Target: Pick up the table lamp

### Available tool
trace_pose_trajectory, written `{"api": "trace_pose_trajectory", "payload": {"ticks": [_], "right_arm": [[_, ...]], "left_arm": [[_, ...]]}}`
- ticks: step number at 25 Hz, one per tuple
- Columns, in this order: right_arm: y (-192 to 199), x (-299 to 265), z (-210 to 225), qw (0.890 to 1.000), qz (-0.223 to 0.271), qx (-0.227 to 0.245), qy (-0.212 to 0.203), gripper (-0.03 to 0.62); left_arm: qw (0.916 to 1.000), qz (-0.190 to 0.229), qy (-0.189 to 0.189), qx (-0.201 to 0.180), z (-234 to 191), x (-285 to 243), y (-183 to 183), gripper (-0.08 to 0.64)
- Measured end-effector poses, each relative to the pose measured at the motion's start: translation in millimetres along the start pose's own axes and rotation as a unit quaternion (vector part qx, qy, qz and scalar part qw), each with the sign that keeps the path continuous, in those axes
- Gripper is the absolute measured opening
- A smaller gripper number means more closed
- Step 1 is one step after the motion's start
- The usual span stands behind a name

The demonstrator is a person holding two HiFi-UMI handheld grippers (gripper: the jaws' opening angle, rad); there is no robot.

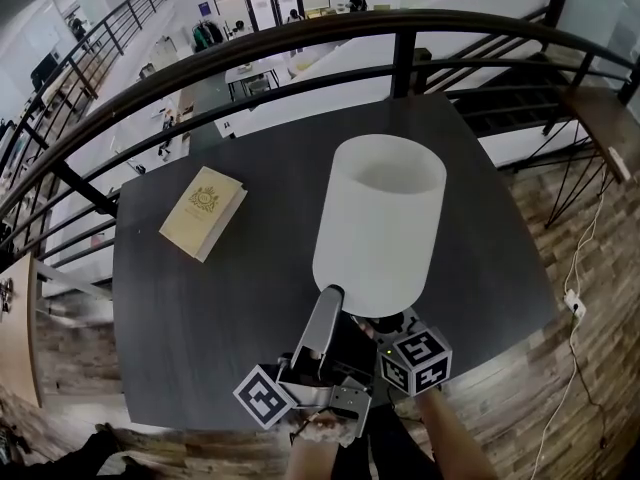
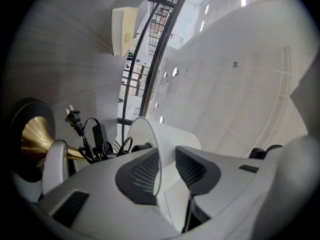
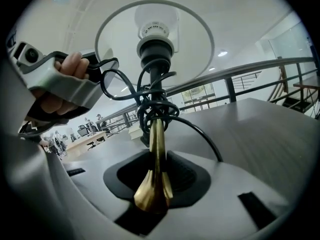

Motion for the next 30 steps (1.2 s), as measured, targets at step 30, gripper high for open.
{"api": "trace_pose_trajectory", "payload": {"ticks": [30], "right_arm": [[-28, 3, -14, 0.997, 0.044, 0.063, -0.008, 0.118]], "left_arm": [[0.9975, -0.015, 0.059, 0.037, 23, 0, -3, 0.100]]}}
Point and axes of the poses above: the fingertips, and each gripper's own axes: x backward along the fingers, z to its right, y out of its underside, the point moved 6 cm from there along x, backward along the fingers, and after that the axes turned 8 degrees about z, right-handed, at the moved point
